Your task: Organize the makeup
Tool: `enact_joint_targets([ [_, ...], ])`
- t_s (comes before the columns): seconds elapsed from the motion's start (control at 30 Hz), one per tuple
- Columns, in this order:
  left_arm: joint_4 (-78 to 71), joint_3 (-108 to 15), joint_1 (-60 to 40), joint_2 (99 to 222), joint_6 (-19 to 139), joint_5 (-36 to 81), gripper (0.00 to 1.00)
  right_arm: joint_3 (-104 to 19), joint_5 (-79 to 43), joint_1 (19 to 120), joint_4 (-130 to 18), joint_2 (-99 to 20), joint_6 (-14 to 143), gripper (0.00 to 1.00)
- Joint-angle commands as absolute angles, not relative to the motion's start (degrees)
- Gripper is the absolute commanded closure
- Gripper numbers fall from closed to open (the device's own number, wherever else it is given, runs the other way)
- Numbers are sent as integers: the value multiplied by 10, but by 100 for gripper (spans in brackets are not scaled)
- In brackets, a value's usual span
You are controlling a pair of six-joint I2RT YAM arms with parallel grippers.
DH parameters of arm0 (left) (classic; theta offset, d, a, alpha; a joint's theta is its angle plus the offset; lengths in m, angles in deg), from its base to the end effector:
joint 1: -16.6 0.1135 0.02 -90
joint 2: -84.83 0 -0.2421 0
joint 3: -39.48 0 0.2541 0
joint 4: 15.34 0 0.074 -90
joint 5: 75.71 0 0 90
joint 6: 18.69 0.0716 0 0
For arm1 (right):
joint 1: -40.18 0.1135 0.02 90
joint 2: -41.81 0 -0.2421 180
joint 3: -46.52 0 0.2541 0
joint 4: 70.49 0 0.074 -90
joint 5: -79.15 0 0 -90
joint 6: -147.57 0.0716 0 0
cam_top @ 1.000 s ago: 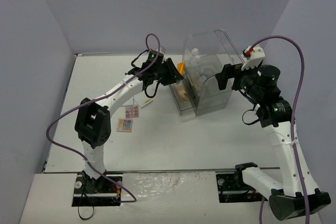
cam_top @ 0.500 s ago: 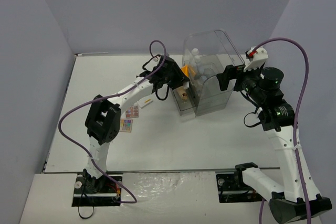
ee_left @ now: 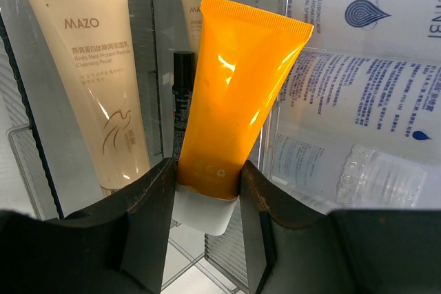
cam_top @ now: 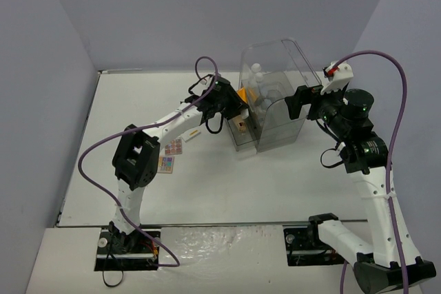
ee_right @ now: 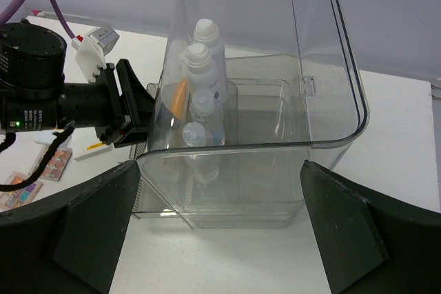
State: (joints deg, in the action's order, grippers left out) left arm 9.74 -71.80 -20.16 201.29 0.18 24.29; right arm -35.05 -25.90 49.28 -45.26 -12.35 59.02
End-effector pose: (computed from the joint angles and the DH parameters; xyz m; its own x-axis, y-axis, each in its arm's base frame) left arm 0.3977 -0.3126 0.2345 -0.8020 -0.5641 -0.1966 -0.1525 0.5115 -0.8456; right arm 0.2408 0.0574 0.4322 0.0272 0.0291 -0.9992 -0.4098 0.9121 0.0154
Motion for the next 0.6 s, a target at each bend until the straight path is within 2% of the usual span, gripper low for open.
enact_joint_targets([
  [0.0,44,-725,-214,1985,-17,257,66,-352,-259,498,-490,-115,593,0],
  [0.13,39,-718,-215,1984,-18,260,59,-352,-259,498,-490,-116,592,0],
  [0.33,39,-713,-215,1974,-14,255,43,-351,-262,498,-490,-116,593,0],
  [0.57,48,-708,-216,1947,14,244,42,-353,-265,499,-490,-116,596,0],
])
